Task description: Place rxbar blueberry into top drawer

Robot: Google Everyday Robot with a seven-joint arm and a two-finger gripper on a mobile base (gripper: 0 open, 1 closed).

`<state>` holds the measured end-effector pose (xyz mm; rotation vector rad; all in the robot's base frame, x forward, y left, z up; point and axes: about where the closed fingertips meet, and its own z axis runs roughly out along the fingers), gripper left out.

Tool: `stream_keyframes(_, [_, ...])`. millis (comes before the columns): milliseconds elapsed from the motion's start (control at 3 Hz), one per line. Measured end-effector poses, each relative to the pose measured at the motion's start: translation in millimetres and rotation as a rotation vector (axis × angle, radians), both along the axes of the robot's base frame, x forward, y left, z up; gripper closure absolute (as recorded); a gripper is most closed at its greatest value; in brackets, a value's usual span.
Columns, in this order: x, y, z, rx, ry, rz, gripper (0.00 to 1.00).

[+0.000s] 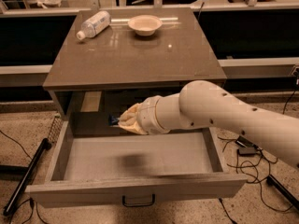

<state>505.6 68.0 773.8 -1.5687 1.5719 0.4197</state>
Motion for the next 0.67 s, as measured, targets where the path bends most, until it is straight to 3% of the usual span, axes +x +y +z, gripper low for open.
stream_keyframes(333, [14, -3, -45, -0.009, 0.066, 0.028, 1.00])
stream_keyframes(667, [25, 14, -83, -0.041, 0.066, 0.103, 1.00])
